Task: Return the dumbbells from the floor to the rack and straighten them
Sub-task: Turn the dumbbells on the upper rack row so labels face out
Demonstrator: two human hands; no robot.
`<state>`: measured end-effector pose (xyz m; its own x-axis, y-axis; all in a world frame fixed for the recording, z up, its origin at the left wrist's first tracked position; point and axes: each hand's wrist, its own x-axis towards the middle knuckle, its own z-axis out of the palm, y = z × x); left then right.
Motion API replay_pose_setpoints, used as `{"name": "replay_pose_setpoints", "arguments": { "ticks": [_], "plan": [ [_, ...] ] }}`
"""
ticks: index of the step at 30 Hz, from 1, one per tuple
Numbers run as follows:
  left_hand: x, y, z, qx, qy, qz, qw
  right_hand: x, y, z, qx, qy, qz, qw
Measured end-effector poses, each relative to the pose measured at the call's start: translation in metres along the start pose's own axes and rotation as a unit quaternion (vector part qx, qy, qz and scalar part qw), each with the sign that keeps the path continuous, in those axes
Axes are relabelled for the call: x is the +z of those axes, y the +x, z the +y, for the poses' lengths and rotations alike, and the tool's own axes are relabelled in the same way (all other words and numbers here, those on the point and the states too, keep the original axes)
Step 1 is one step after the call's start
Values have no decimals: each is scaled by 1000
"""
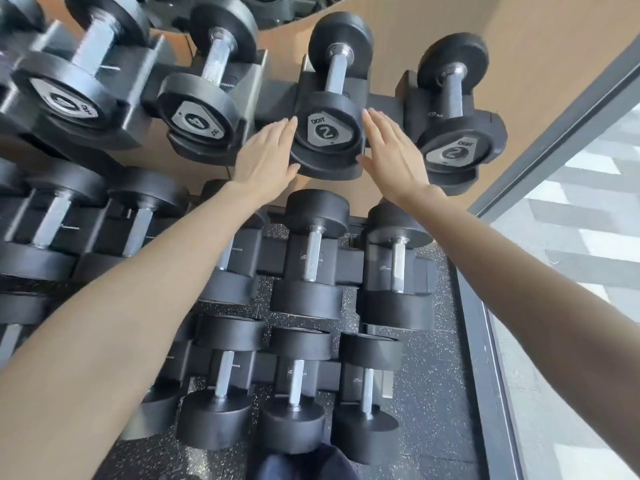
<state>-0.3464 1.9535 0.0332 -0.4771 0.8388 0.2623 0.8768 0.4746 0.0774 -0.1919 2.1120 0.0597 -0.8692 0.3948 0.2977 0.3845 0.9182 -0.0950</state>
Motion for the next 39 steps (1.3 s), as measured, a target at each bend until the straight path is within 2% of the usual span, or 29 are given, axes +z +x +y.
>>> {"name": "replay_pose_setpoints", "arguments": {
  "ticks": [8, 13, 18, 22, 27, 30, 34, 39],
  "plan": [
    [16, 56, -10, -54, -144, -15, 988, 14, 62, 4, -8, 6, 11, 1000],
    [18, 72, -11, -75, -310, -22, 948, 20, 63, 14, 28, 74, 39, 996],
    [11, 77, -13, -8, -241, -7, 970, 28, 51, 9, 133, 216, 28, 967],
    [6, 80, -16, 13, -207, -6, 978, 32, 49, 4, 164, 277, 22, 946],
    [3, 74, -11, 13, -190, 1, 982, 30, 50, 2, 179, 232, 2, 956],
    [1, 62, -15, 20, -132, -7, 991, 22, 44, 0, 145, 96, -29, 984],
    [-10, 30, -40, 68, -41, 23, 997, 9, 8, -17, 89, -52, 39, 994],
    [-34, -36, -67, 69, -2, 70, 995, -6, -38, -59, 48, -82, 107, 990]
  ]
}}
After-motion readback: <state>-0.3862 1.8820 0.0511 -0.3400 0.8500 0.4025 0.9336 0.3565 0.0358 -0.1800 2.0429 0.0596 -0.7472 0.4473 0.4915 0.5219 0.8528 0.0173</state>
